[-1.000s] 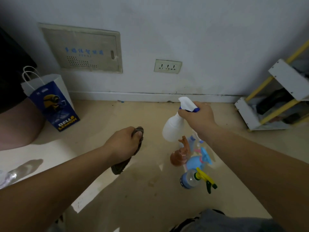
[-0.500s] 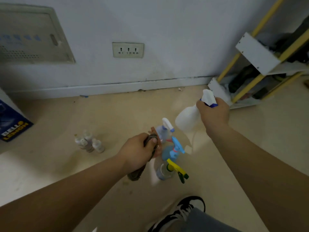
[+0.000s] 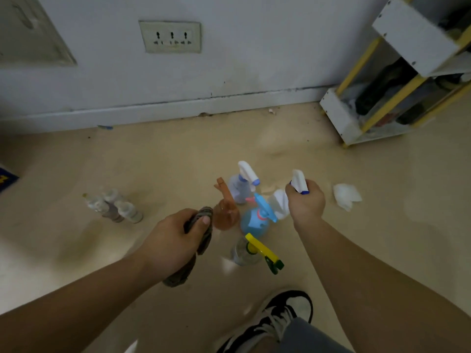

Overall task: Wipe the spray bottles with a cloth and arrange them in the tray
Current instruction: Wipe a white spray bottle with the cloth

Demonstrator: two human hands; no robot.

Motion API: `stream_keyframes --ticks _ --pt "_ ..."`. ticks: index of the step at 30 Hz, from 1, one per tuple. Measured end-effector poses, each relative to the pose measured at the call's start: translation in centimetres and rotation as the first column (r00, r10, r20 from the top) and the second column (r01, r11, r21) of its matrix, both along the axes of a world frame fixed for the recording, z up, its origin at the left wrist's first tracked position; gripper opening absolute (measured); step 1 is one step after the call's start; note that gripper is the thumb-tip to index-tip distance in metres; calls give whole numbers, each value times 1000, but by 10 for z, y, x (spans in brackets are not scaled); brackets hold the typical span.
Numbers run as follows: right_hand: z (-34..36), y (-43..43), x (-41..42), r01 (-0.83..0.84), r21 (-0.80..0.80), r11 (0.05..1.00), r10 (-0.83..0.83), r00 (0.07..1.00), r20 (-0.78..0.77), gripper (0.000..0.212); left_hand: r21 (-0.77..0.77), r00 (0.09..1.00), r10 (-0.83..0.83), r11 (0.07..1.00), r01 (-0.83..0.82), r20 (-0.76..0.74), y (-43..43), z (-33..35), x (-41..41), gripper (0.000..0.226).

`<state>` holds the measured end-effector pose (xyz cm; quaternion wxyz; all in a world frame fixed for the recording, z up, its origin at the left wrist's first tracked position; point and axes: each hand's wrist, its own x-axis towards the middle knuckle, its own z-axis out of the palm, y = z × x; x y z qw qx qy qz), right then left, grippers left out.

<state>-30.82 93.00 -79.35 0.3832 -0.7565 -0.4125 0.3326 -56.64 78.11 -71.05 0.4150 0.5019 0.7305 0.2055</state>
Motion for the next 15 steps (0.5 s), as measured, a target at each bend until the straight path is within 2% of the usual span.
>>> stream_keyframes --ticks 5,9,11,13,15 --pt "-10 -4 -4 -118 -15 993 119 992 33 8 -24 1000 14 1000 -14 -4 -7 -3 -8 25" --pt "-6 -3 -15 -160 -83 984 166 984 68 20 -30 999 36 999 -36 9 -12 -2 -12 27" --pt "3 1 -20 -152 -149 977 169 979 110 37 -28 999 46 999 -46 11 -16 0 -14 27" --pt "20 2 -25 -124 -241 963 180 956 230 63 -31 998 53 998 -52 23 -19 5 -17 27" --pt "43 -3 -36 -129 -250 960 214 912 351 75 -35 997 61 998 -59 46 -23 13 -22 27"
